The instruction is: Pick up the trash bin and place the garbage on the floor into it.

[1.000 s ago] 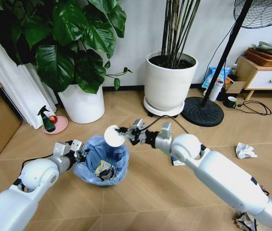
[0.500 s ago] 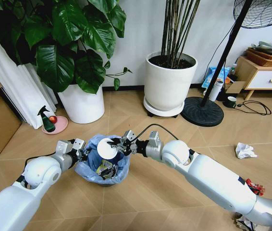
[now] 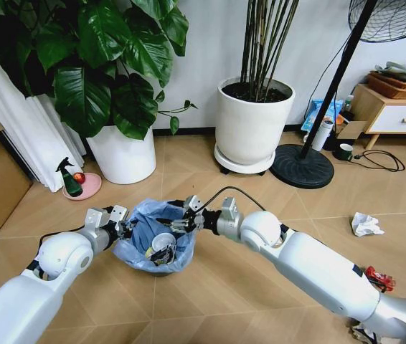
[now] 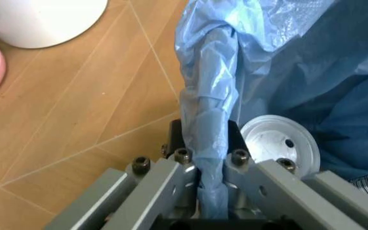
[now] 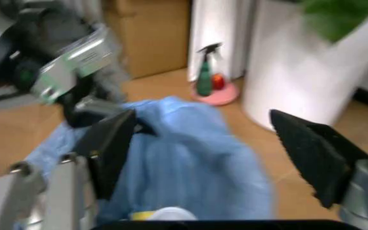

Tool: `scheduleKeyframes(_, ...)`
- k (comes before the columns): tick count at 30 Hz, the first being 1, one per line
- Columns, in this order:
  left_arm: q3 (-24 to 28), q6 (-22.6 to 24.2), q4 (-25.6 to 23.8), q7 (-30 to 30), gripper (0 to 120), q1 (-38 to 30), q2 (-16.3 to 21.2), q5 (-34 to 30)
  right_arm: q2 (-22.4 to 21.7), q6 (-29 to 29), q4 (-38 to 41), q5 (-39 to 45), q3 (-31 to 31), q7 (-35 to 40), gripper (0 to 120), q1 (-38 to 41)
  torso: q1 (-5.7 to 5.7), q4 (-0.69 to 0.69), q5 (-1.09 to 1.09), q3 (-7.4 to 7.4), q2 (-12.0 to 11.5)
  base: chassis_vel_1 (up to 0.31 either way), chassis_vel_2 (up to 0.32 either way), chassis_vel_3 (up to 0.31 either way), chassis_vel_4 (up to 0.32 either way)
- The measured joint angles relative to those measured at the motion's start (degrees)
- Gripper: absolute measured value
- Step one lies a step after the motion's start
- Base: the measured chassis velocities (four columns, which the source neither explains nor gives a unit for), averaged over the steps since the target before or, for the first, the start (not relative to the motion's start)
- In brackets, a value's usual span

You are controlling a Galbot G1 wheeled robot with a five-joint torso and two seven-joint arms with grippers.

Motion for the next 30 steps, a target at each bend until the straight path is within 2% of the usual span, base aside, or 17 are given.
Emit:
scheduleKeyframes(3,-0.7,0.0,0.0,0.1,0,0.3,-0.1,0.1,-0.8,-0.2,0.9,0.3,3.0,1.7,91,-1.5,0.0,0.0,-0.01,0.0,0.0,0.0,0.0,0.0,0.0)
scheduleKeyframes(5,-1.8,0.0,0.0,0.4,0,1.0,-0.3,0.3,-2.2,-0.9,1.6,1.2,8.2,4.9,98,-4.8,0.0,0.0,0.0,-0.01,0.0,0.0,0.0,0.0,0.0)
scheduleKeyframes(7,-2.1,0.0,-0.1,0.5,0,1.2,-0.3,0.5,-2.6,-1.1,1.6,1.3,9.7,5.6,99,-5.8,0.0,0.0,0.0,-0.01,0.0,0.0,0.0,0.0,0.0)
scheduleKeyframes(8,-2.7,0.0,-0.3,0.7,0,1.7,-0.6,0.8,-3.5,-1.2,1.2,1.3,13.2,6.4,100,-8.7,0.0,-0.01,0.0,-0.01,0.0,0.0,0.0,0.0,0.0)
scheduleKeyframes(10,-3.0,0.0,-0.4,0.8,0,1.9,-0.8,0.8,-4.0,-1.2,0.7,0.9,14.9,6.7,100,-10.0,0.0,-0.02,0.0,0.0,0.0,0.0,0.0,0.0,0.0)
scheduleKeyframes(12,-3.8,0.0,-0.7,0.8,0,2.4,-1.1,1.0,-4.9,-0.9,-2.2,-0.4,19.3,8.0,100,-13.8,0.0,-0.03,-0.01,-0.01,0.0,0.0,0.0,0.0,0.0)
scheduleKeyframes(18,-4.2,0.0,-1.2,0.9,0,2.8,-1.3,1.2,-4.7,-1.1,-9.1,-1.8,23.1,11.1,100,-16.4,0.0,-0.01,0.0,-0.01,0.0,0.0,0.0,0.0,0.0)
scheduleKeyframes(21,-4.3,0.0,-1.5,0.8,0,3.0,-1.5,1.3,-4.0,-3.1,-13.6,-1.8,24.6,13.0,100,-17.4,0.0,0.0,-0.01,0.0,0.0,0.0,0.0,0.0,0.0)
scheduleKeyframes(30,-4.3,0.0,-2.2,0.4,0,3.3,-1.5,1.4,-1.4,-3.4,-23.3,-4.1,26.2,12.7,100,-17.8,0.0,-0.01,-0.02,0.0,0.0,0.0,0.0,0.0,0.0)
